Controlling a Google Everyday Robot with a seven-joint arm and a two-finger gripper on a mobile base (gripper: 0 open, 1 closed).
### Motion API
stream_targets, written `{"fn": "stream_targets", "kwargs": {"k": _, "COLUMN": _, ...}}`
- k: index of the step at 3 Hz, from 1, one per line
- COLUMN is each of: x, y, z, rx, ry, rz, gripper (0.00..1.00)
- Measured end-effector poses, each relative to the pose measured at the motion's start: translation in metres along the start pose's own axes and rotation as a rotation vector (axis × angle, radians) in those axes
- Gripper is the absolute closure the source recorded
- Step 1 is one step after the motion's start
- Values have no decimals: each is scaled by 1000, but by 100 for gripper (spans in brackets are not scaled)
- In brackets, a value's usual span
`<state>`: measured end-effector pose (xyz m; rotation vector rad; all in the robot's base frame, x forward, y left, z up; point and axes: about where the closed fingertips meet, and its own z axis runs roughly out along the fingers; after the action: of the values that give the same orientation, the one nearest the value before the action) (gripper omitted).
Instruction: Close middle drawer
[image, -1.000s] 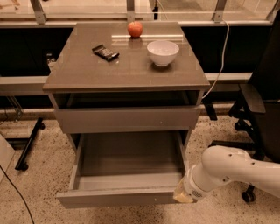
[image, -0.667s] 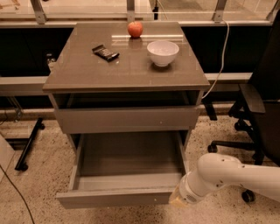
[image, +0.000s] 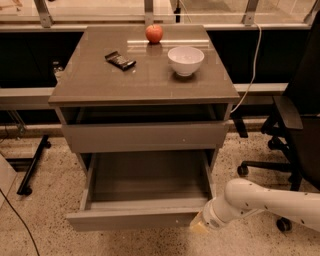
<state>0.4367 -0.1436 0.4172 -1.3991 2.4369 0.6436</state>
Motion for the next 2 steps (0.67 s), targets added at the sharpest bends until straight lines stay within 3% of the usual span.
{"fn": "stream_targets", "kwargs": {"k": 2, "x": -2, "y": -1, "z": 1, "rx": 27, "ry": -9, "rz": 0, "gripper": 100}}
